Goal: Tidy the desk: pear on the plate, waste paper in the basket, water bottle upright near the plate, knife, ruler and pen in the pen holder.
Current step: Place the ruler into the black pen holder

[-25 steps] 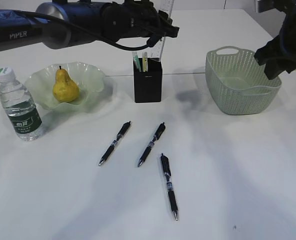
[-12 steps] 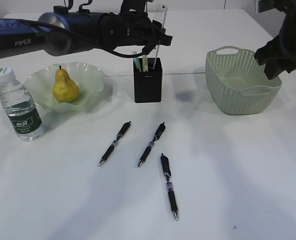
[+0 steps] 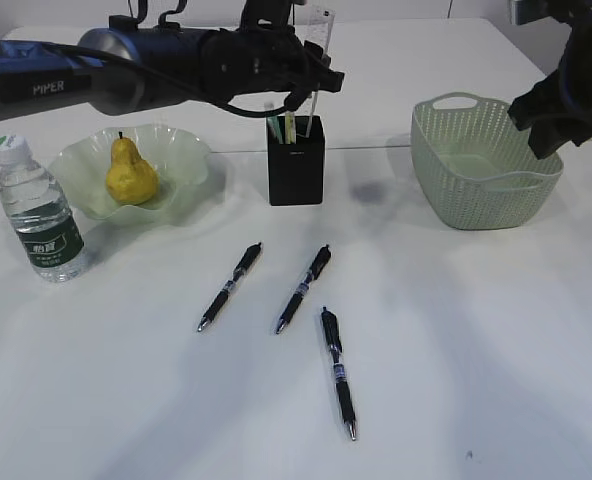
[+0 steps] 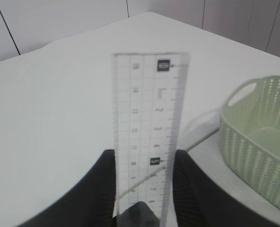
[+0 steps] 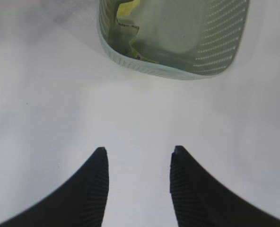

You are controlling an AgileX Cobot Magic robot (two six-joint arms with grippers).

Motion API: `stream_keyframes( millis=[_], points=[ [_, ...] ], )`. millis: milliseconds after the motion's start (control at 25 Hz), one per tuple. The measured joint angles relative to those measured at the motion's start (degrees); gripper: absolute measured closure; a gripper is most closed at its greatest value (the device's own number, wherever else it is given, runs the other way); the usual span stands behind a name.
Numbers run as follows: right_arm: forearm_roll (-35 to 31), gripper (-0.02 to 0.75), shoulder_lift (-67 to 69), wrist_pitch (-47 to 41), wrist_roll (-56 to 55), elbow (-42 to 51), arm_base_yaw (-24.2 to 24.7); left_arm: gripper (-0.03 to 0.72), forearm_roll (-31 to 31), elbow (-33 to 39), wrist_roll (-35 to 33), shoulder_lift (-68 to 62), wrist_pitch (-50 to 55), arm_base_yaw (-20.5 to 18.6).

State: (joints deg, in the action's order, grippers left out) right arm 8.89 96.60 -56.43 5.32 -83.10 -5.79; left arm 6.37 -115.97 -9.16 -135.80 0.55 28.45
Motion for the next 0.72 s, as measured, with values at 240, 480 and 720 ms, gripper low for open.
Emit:
stream_keyframes(
  millis=[240,480,720],
  points=[
    [0.00,0.386,0.00,0.00,0.00,0.00,0.00,0.441,0.00,0.00,0.00,-0.73,0.79,0.00],
    [0.00,0.386,0.00,0.00,0.00,0.00,0.00,0.441,-0.10,0.00,0.00,-0.73,1.32,0.00],
    [0.00,0.386,0.00,0.22,0.00,0.00,0.00,0.437,-0.20,0.00,0.00,-0.73,1.39,0.00]
  ],
)
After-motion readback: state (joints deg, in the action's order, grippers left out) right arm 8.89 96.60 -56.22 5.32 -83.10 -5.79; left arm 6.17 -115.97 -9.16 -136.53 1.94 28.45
